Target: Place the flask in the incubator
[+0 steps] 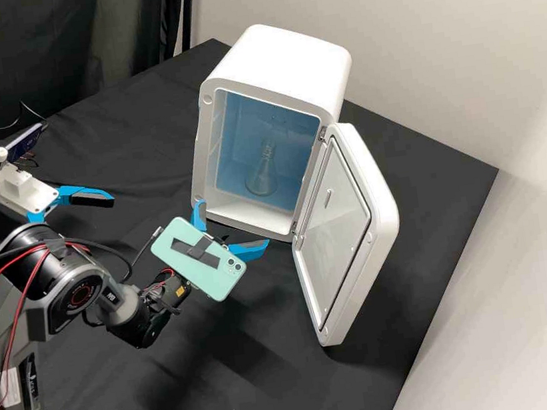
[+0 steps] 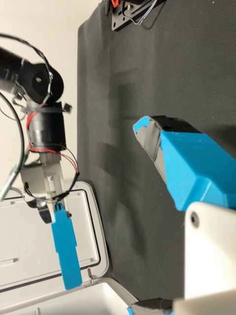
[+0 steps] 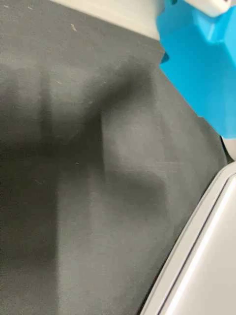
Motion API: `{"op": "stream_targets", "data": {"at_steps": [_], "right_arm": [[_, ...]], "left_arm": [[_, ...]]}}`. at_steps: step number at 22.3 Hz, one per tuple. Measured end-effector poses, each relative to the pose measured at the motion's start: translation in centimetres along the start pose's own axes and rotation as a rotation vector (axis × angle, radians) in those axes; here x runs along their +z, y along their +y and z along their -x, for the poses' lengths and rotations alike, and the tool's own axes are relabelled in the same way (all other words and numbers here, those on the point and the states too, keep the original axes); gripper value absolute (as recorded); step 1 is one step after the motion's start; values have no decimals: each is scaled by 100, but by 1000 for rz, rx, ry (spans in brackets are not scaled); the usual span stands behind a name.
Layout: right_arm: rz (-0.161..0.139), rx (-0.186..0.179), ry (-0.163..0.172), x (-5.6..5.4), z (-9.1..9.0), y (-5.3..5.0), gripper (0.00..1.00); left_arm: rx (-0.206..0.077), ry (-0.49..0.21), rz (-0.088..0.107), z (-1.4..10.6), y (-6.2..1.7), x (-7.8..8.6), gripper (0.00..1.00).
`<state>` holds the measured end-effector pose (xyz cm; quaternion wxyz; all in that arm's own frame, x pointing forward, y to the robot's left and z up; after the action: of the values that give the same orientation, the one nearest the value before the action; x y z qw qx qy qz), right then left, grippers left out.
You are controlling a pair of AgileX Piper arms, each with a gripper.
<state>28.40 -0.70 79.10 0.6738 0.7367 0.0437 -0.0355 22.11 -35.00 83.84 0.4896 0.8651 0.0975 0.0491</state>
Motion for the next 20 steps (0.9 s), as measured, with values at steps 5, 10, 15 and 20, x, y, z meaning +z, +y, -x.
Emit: {"op": "stream_targets", "data": {"at_steps": [5,10,15,20], "right_arm": [[7,-8,38,-61,172,-5,100],[5,-24,66,-132,364,-2,100],[9,-11,80,-191,527,11,100],[45,42,103,-300,681,37,100]], "left_arm": [[3,-1,-1,19,6,8,100],[7,-1,-3,23,15,11,100],[7,1,-2,35,15,11,100],[18,9,-4,48,38,-4,100]]}}
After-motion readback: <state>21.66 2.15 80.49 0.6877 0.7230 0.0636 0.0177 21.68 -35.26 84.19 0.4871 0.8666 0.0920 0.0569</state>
